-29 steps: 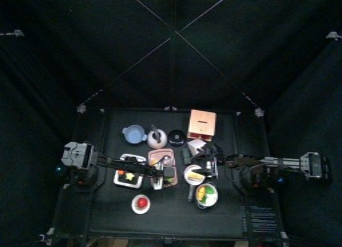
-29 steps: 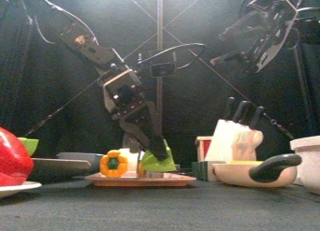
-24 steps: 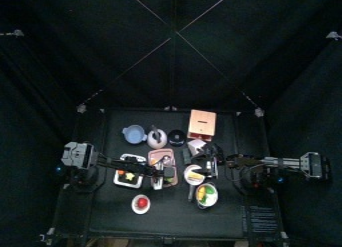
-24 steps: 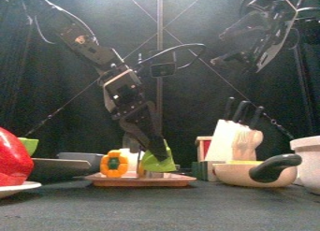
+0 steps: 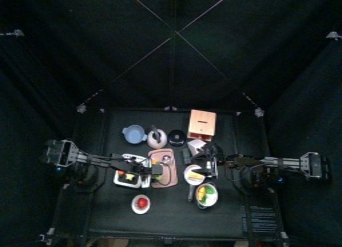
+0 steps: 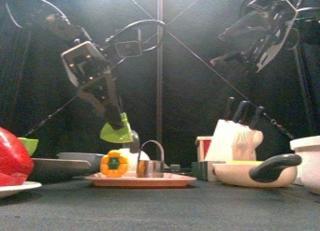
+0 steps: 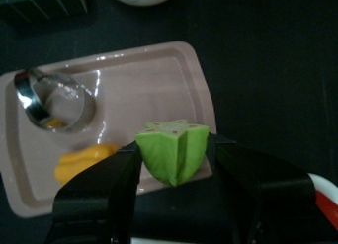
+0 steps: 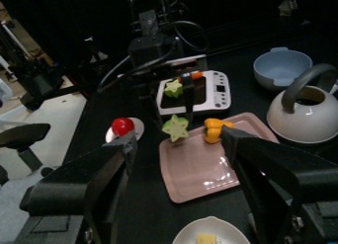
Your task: Place starfruit top on stove
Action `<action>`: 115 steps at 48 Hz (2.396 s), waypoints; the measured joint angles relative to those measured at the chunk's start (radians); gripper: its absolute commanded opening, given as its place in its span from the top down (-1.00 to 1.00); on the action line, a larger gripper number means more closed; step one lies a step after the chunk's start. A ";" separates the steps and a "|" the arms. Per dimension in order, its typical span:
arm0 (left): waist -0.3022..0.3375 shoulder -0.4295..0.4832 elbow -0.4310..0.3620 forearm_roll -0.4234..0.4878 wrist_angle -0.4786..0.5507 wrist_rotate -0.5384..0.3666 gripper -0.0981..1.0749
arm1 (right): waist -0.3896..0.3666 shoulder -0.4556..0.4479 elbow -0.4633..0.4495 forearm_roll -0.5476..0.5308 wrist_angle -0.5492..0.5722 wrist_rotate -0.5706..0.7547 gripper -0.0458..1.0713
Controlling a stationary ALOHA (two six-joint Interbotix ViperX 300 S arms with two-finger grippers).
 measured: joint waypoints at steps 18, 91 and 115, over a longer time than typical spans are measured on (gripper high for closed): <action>0.012 -0.213 0.207 -0.069 -0.005 0.000 -0.27 | 0.000 0.006 0.000 0.000 0.000 0.000 -0.84; 0.175 -0.373 0.394 -0.140 -0.087 -0.002 -0.83 | -0.009 0.040 -0.011 0.000 0.000 0.000 -0.84; 0.175 -0.373 0.394 -0.141 -0.087 -0.002 -0.83 | -0.009 0.041 -0.011 0.000 0.000 0.000 -0.84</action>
